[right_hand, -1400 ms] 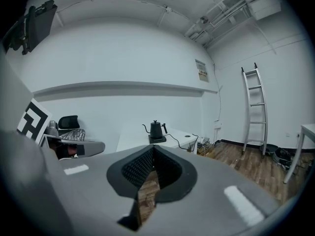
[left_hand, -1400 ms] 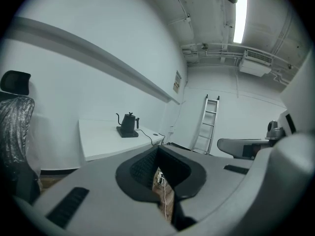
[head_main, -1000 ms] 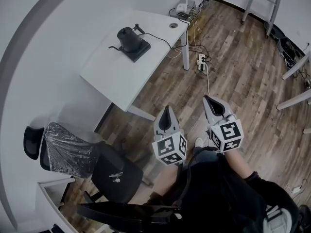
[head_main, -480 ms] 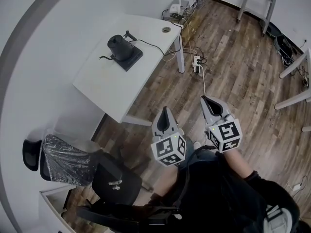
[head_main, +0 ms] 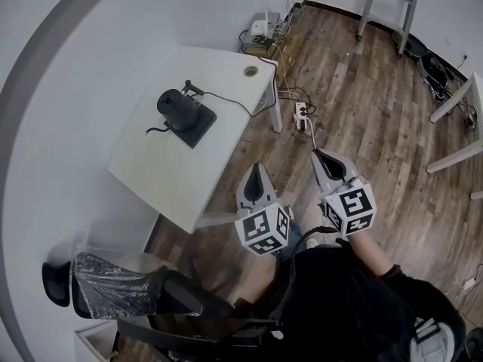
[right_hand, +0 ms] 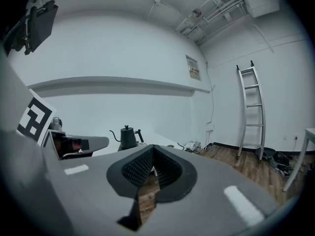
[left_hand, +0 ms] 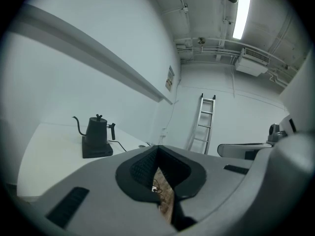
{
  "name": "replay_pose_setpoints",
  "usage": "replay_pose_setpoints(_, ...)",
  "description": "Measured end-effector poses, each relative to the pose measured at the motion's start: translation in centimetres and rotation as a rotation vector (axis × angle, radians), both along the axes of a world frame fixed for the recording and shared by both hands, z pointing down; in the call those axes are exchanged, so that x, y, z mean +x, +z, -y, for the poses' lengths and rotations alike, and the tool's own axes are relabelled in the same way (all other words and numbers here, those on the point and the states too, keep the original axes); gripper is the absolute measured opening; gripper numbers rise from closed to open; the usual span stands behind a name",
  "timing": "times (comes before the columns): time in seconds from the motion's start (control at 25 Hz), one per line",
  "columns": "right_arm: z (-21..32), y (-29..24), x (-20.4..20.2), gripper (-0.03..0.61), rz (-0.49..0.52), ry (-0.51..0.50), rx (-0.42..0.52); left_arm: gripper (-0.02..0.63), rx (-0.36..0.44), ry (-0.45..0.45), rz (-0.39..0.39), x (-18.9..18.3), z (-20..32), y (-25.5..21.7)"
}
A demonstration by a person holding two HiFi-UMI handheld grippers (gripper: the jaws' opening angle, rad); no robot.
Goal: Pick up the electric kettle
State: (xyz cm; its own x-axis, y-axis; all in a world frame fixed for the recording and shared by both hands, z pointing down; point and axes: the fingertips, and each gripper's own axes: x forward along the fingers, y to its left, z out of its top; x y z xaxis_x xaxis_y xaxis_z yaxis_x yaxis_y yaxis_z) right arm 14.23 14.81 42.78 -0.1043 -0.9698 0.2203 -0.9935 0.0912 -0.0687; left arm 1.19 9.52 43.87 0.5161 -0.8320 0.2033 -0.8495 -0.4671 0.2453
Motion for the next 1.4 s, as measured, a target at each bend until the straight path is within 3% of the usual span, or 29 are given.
replay_pose_setpoints(0.52, 11.7, 0.5, 2.9, 0.002, -0.005, 0.068, -0.015, 0.0, -0.012, 0.073, -0.004, 3.4, 12.5, 0.5)
replay_pose_setpoints(1.0, 16.7, 1.4, 4.0, 0.002, -0.007, 0.111, -0.032, 0.0, -0.029, 0.112, -0.002, 4.8, 18.2, 1.6)
replay_pose_setpoints(1.4, 23.6, 1.4, 4.6, 0.002, -0.015, -0.018, -0.034, 0.0, -0.045, -0.008, -0.015, 4.9, 23.3, 1.9)
